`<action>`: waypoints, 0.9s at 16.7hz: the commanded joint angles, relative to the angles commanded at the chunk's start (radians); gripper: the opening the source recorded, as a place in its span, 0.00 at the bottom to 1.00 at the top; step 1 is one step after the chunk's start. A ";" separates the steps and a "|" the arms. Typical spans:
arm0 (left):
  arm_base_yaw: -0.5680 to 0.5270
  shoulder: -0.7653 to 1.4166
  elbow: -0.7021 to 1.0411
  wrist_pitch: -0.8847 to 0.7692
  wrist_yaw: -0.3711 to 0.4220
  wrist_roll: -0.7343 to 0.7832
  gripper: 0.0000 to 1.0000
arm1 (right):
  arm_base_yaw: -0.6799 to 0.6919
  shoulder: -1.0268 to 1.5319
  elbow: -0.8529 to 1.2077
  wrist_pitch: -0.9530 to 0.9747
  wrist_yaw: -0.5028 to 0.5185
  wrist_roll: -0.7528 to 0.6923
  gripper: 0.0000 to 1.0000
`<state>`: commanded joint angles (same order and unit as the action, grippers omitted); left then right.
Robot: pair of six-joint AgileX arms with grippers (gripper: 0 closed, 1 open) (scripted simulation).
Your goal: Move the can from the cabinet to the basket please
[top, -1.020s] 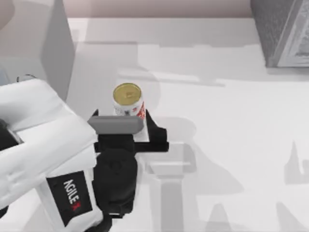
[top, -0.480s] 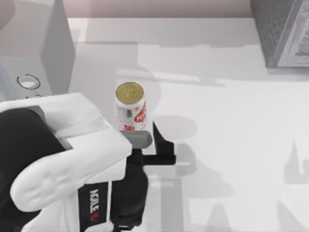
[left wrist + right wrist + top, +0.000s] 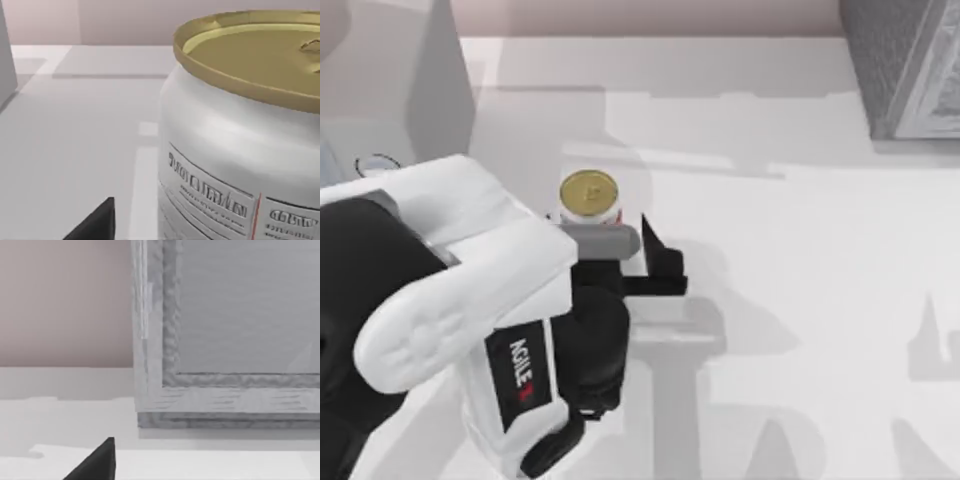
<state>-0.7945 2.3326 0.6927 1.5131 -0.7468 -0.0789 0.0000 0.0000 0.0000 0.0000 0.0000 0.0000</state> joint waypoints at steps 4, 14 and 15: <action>0.045 0.022 0.058 -0.032 0.045 0.007 1.00 | 0.000 0.000 0.000 0.000 0.000 0.000 1.00; 0.045 0.022 0.058 -0.032 0.045 0.007 0.40 | 0.000 0.000 0.000 0.000 0.000 0.000 1.00; 0.045 0.022 0.058 -0.032 0.045 0.007 0.32 | 0.000 0.000 0.000 0.000 0.000 0.000 1.00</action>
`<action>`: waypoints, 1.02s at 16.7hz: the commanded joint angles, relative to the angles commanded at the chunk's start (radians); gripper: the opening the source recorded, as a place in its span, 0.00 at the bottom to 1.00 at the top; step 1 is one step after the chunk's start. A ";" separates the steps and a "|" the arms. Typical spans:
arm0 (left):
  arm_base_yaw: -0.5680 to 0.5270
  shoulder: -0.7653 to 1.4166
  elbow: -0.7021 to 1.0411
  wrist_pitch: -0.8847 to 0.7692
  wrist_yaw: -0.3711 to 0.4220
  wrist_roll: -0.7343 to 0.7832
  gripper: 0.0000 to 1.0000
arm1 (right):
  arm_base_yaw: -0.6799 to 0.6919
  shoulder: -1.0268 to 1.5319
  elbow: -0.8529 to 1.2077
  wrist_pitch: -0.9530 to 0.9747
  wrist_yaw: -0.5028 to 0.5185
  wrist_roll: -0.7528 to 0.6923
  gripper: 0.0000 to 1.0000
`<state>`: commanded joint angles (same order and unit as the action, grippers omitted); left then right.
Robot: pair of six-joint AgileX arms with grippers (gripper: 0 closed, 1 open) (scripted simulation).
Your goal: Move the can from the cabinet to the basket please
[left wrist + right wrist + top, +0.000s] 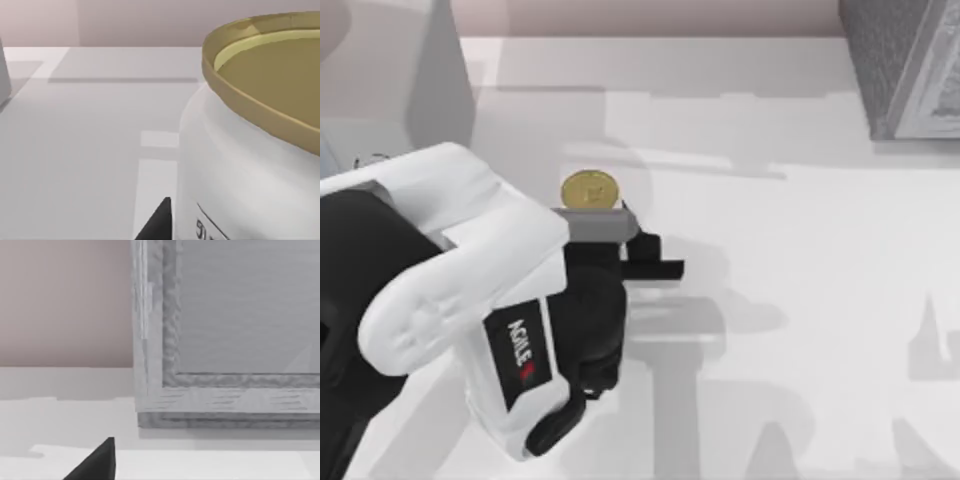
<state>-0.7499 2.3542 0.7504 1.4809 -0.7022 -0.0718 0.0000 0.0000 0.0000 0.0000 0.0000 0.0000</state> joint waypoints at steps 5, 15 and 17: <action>0.000 0.000 0.000 0.000 0.000 0.000 0.00 | 0.000 0.000 0.000 0.000 0.000 0.000 1.00; 0.001 -0.010 0.000 -0.008 0.004 0.001 0.00 | 0.000 0.000 0.000 0.000 0.000 0.000 1.00; 0.021 -0.059 0.003 -0.051 0.027 0.001 0.00 | 0.000 0.000 0.000 0.000 0.000 0.000 1.00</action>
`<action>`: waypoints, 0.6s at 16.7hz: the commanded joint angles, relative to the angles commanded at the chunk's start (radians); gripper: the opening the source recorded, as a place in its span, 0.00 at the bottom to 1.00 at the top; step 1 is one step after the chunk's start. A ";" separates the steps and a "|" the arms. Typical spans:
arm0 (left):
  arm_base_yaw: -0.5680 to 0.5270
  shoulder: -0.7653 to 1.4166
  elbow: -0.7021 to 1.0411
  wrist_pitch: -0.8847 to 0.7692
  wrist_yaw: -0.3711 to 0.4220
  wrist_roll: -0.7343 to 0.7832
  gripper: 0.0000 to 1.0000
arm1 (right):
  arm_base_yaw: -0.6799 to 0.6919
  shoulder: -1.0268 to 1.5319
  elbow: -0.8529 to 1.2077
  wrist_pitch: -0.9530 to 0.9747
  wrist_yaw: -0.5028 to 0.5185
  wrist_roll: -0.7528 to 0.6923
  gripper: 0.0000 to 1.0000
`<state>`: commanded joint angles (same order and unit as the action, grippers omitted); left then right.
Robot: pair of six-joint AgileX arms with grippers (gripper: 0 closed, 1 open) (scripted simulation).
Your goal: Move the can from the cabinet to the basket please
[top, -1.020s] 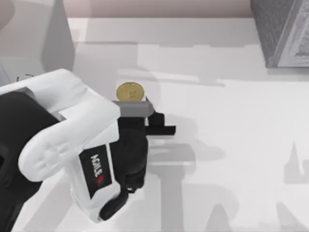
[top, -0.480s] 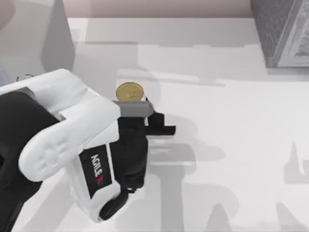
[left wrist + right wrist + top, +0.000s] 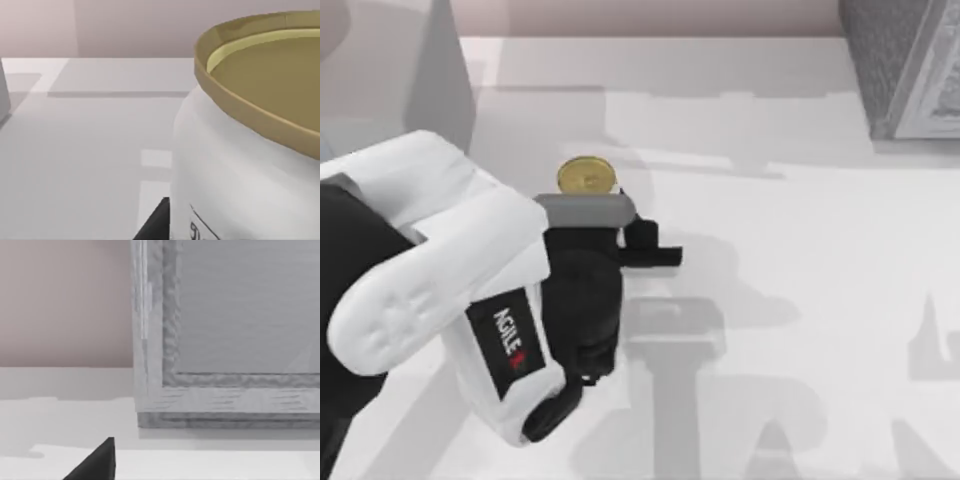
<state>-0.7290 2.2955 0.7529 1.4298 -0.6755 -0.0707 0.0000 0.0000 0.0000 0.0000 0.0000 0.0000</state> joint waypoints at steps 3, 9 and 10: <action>0.062 -0.149 0.003 -0.138 0.065 0.003 0.00 | 0.000 0.000 0.000 0.000 0.000 0.000 1.00; 0.280 -0.714 -0.012 -0.686 0.273 0.020 0.00 | 0.000 0.000 0.000 0.000 0.000 0.000 1.00; 0.324 -0.841 -0.018 -0.803 0.315 0.025 0.00 | 0.000 0.000 0.000 0.000 0.000 0.000 1.00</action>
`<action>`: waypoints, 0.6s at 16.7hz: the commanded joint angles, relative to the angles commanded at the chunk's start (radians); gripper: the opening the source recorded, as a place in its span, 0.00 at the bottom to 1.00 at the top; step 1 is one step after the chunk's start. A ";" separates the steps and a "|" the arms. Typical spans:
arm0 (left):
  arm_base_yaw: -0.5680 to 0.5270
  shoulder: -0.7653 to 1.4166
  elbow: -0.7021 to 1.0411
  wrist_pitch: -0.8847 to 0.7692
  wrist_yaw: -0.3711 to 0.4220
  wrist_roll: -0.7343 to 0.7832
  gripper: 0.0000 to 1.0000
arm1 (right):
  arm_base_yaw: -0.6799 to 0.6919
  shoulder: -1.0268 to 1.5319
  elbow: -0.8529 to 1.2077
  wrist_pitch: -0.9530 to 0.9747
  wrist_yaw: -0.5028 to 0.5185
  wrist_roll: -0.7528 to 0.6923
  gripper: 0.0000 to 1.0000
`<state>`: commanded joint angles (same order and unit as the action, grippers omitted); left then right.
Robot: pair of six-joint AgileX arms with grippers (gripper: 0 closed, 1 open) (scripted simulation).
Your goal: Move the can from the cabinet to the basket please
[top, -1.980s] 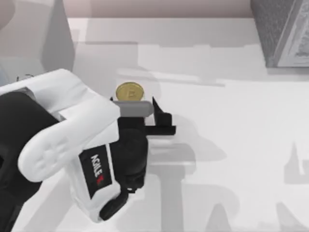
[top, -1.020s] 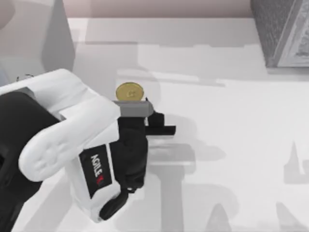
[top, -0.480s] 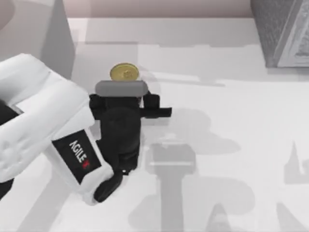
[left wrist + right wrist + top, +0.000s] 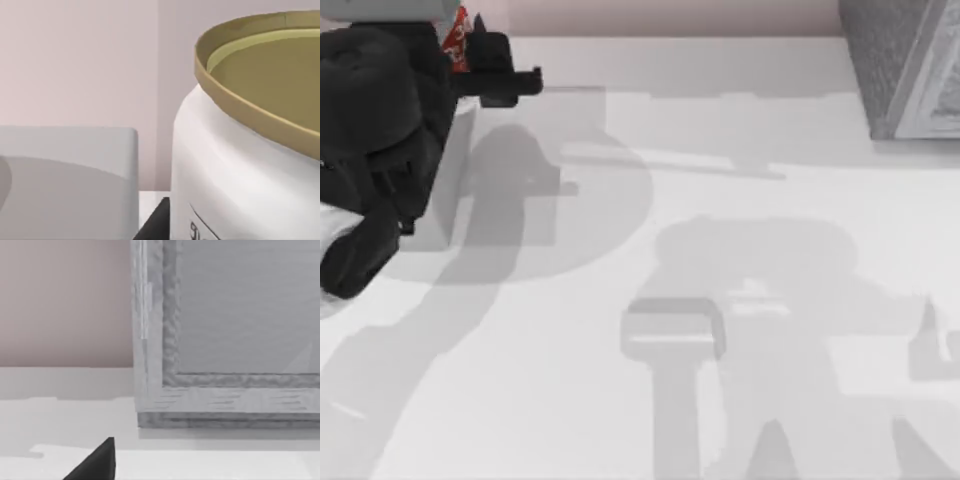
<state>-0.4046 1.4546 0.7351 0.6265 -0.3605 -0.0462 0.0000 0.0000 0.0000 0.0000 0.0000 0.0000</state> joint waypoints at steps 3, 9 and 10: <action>0.144 -0.413 -0.024 -0.362 0.136 0.015 0.00 | 0.000 0.000 0.000 0.000 0.000 0.000 1.00; 0.434 -1.206 -0.088 -1.060 0.416 0.047 0.00 | 0.000 0.000 0.000 0.000 0.000 0.000 1.00; 0.479 -1.314 -0.099 -1.162 0.459 0.052 0.00 | 0.000 0.000 0.000 0.000 0.000 0.000 1.00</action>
<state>0.0740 0.1408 0.6356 -0.5356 0.0989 0.0056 0.0000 0.0000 0.0000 0.0000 0.0000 0.0000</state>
